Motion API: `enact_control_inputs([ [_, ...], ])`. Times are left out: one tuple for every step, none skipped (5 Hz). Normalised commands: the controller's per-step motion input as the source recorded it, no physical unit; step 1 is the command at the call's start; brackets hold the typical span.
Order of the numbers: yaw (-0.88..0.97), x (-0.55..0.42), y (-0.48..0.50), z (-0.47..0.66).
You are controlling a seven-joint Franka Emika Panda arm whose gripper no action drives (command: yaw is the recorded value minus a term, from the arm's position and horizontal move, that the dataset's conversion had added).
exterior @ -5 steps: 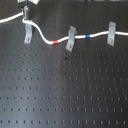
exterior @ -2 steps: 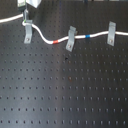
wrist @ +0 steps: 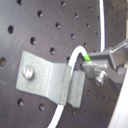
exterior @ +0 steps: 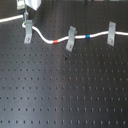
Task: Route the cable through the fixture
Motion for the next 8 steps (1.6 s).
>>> enact_control_inputs([
  [0.07,-0.084,0.260,0.00],
  [0.05,-0.022,0.248,0.00],
  [0.00,-0.026,0.015,0.00],
  [-0.35,-0.093,0.057,0.00],
  [-0.42,-0.056,0.028,-0.06],
  [-0.56,0.003,0.013,-0.13],
  [-0.55,0.009,0.144,-0.16],
  [-0.59,0.013,0.077,-0.05],
])
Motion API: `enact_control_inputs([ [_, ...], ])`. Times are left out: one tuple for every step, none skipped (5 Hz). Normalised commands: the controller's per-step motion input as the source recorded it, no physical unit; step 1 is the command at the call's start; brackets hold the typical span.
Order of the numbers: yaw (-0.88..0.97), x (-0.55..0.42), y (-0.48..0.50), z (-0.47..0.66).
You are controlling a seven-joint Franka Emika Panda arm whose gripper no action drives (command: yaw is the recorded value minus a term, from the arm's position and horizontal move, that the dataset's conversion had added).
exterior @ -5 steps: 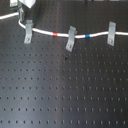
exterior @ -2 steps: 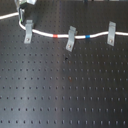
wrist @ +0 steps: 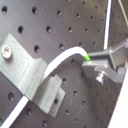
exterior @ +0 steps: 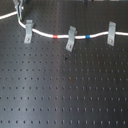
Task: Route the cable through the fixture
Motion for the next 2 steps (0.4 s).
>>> enact_control_inputs([
  [-0.29,-0.039,-0.034,0.00],
  [-0.02,0.000,0.021,0.00],
])
